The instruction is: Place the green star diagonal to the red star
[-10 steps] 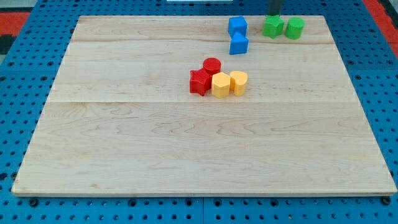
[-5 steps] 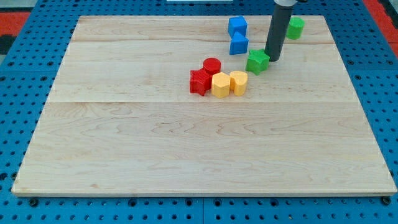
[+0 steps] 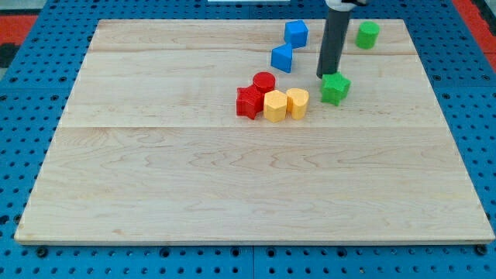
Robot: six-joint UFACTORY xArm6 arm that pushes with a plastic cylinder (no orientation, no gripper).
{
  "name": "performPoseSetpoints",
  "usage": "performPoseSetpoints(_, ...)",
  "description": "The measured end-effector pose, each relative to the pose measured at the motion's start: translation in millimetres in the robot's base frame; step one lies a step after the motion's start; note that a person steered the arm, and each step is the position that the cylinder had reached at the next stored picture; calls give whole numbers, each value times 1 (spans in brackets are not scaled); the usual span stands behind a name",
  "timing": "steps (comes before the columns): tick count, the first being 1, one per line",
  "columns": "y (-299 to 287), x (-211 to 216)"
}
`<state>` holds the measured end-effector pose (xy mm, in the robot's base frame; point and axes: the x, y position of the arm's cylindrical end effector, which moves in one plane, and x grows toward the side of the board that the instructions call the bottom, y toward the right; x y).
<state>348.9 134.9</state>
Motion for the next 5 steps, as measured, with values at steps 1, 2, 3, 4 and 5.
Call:
performPoseSetpoints(1, 22, 39)
performPoseSetpoints(2, 40, 62)
performPoseSetpoints(3, 28, 110)
performPoseSetpoints(4, 10, 161)
performPoseSetpoints(5, -32, 188)
